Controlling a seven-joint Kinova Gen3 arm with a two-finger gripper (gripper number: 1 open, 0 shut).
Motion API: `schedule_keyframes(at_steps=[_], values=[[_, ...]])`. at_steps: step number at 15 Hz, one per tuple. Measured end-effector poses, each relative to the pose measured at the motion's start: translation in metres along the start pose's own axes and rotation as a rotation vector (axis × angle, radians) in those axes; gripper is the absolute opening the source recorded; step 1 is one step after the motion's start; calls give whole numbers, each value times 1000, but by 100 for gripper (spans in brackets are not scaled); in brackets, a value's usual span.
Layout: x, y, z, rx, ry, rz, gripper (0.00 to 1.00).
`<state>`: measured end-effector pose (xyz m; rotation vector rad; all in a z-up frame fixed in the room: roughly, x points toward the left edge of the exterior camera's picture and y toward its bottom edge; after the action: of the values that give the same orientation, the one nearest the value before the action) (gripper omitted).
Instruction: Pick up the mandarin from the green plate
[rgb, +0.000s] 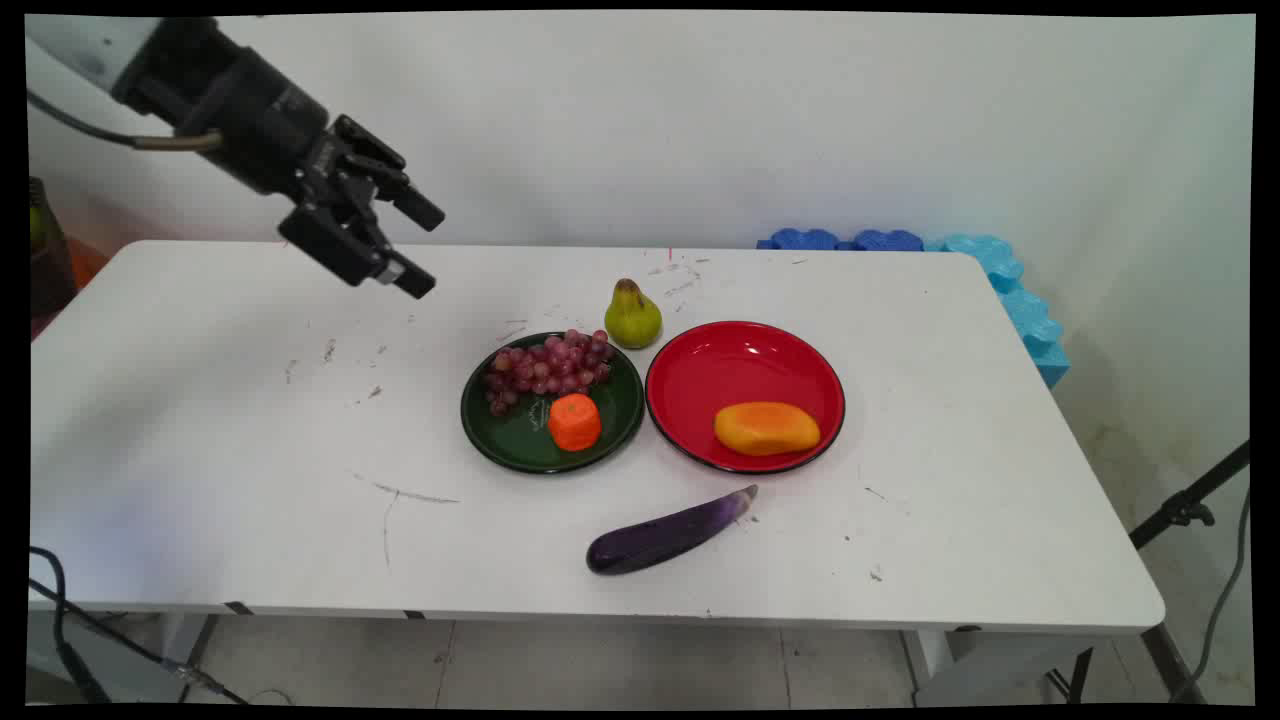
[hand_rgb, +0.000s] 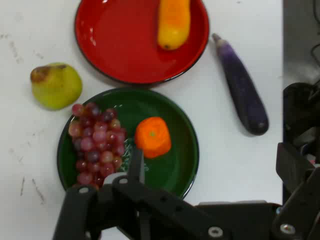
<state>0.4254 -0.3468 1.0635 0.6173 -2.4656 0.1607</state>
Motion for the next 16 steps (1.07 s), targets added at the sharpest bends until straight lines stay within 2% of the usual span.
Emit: schedule_keyframes(at_steps=[4, 7, 16], values=[[13, -10, 28, 40, -48, -38, 100], [14, -14, 56, 63, -112, -55, 100], [7, -8, 142, 80, -236, -77, 100]])
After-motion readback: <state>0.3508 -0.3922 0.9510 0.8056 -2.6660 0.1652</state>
